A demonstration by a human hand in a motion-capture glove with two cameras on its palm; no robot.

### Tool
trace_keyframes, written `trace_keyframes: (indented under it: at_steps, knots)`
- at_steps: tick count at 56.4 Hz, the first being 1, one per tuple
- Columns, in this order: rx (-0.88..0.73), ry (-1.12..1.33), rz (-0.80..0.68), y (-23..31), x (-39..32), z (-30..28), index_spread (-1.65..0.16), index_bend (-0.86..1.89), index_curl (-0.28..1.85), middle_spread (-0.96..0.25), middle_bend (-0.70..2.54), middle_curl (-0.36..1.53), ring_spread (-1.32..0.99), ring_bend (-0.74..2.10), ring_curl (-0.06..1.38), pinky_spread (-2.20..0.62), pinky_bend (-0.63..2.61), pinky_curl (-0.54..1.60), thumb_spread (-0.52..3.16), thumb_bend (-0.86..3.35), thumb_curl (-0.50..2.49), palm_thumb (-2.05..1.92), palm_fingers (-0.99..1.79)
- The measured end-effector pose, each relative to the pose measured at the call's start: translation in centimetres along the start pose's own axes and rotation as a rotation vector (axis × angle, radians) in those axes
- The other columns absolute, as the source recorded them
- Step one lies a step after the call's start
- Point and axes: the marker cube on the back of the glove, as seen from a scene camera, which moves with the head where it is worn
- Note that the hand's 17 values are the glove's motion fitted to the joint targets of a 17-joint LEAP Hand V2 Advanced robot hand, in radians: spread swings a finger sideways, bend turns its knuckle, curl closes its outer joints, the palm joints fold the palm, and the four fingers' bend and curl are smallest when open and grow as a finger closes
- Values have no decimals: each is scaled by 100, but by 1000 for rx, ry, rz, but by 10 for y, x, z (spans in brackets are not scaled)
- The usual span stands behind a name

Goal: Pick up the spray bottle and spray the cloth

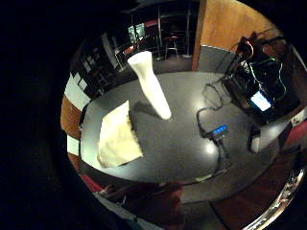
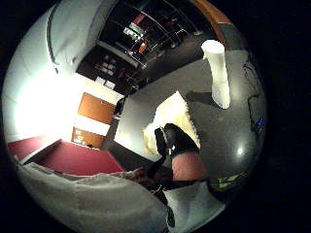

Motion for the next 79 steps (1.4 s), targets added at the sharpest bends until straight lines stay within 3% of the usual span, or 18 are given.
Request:
trace_keyframes:
  at_steps: [37, 63, 79]
  knots:
    - [60, -374, 185, -52, 53, 57, -31, 11, 17, -3, 23, 34, -2, 44, 30, 15, 50, 37, 94, -3, 38, 64, 3]
    - [92, -658, 402, -91, 65, 125, -31, 11, 18, -6, 27, 35, -6, 48, 30, 8, 48, 35, 91, -3, 38, 66, 14]
    - [110, -723, 452, -107, 67, 146, -29, 10, 17, -6, 30, 36, -6, 52, 31, 6, 48, 35, 88, -3, 37, 66, 23]
